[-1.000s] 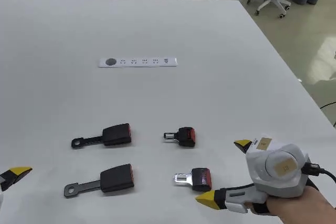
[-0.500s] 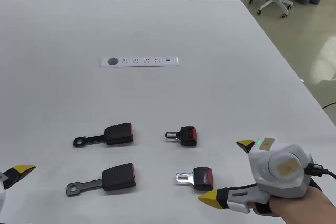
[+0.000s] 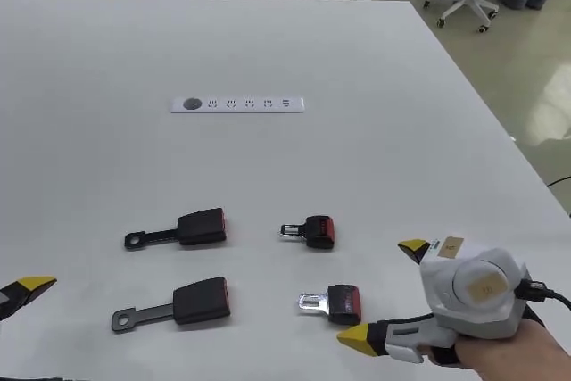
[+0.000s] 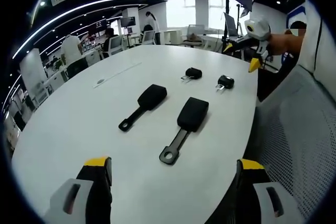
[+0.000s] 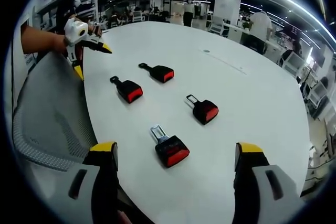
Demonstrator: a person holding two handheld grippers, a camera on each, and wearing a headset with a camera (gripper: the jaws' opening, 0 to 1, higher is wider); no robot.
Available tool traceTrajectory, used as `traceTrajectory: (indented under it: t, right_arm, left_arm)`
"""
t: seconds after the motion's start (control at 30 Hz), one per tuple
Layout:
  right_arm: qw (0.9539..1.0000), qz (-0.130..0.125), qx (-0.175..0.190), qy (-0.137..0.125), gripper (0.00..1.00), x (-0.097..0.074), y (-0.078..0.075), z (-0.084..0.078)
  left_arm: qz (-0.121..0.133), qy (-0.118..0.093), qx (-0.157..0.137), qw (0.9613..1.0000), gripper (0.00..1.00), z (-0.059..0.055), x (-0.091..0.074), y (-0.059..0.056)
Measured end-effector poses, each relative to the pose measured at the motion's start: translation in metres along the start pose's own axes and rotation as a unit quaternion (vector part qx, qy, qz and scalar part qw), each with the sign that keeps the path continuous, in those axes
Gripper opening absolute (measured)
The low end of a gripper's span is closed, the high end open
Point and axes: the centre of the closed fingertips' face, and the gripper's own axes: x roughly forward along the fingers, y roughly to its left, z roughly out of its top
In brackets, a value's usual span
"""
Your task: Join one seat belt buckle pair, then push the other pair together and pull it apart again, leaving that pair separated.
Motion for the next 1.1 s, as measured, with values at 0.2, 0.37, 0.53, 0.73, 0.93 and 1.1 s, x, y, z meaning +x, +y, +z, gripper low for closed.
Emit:
traceTrajectory:
  t: [0.2,0.37,0.53,0.73,0.93,1.1]
  right_arm:
    - [1.0,0.001,-0.009,0.002,0.89,0.002,-0.002,-0.001]
    - [0.9999,0.003,-0.012,0.003,0.87,0.002,-0.001,-0.001]
    - [0.9998,0.003,-0.017,0.001,0.85,0.002,-0.001,0.001]
    - [0.9996,0.008,-0.025,0.003,0.83,0.003,0.002,0.002]
    - [0.9995,0.011,-0.031,0.002,0.81,0.006,0.0,0.001]
    - [0.9994,0.013,-0.032,0.001,0.81,0.006,0.002,0.004]
  left_arm:
    - [0.0,0.005,0.003,1.0,1.0,-0.003,0.0,0.002]
    - [0.0,0.012,0.005,0.9999,0.97,-0.005,0.0,0.003]
    - [-0.005,0.022,0.017,0.9996,0.95,-0.008,0.002,0.002]
    - [-0.003,0.023,0.018,0.9996,0.94,-0.005,0.0,0.002]
    - [0.001,0.045,0.04,0.9982,0.93,-0.011,-0.001,0.004]
    - [0.01,0.059,0.048,0.9971,0.92,-0.013,-0.003,0.008]
